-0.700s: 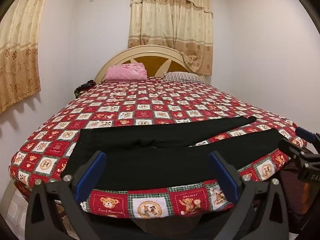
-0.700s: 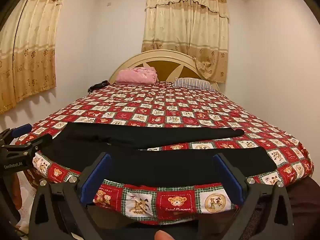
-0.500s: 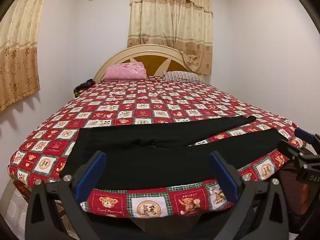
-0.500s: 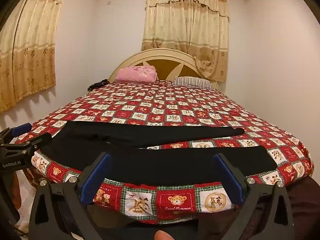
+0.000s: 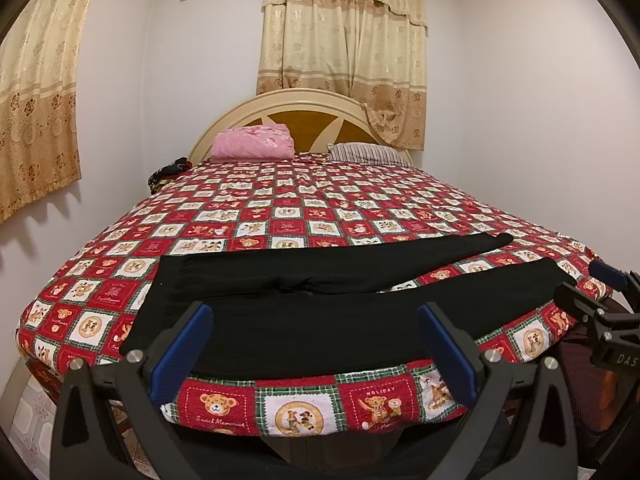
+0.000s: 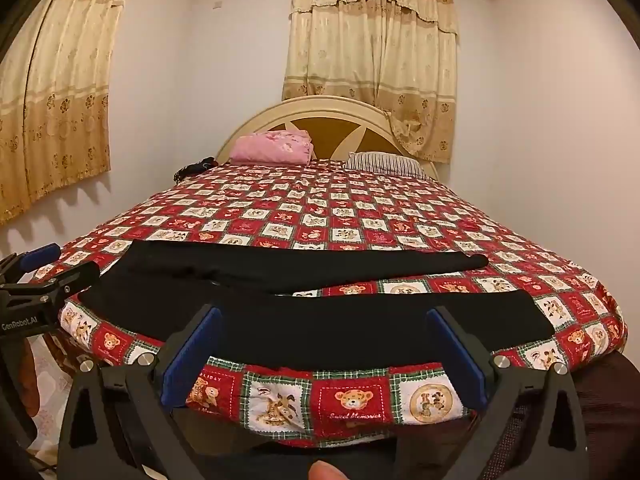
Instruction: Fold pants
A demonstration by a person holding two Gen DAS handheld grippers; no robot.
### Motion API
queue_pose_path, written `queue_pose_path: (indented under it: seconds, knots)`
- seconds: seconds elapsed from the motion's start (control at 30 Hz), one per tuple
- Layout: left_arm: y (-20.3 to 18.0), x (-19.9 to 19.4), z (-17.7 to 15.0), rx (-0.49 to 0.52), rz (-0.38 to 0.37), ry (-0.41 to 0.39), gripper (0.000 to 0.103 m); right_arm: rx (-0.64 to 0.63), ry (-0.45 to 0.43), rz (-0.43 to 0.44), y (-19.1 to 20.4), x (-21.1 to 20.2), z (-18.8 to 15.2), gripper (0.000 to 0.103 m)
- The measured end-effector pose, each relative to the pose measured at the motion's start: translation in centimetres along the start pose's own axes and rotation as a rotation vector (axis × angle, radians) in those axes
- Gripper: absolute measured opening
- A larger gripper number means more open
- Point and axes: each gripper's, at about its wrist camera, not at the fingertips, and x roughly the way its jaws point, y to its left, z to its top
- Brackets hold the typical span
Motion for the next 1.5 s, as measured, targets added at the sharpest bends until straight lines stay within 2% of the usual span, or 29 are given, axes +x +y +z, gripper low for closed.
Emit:
queue_pose_path:
  seconds: [1.5]
  knots:
    - [0.62, 0.04, -0.49, -0.007, 0.003, 0.005, 0.103, -0.003, 0.016, -0.009, 0.18, 0.35, -0.41, 0.102]
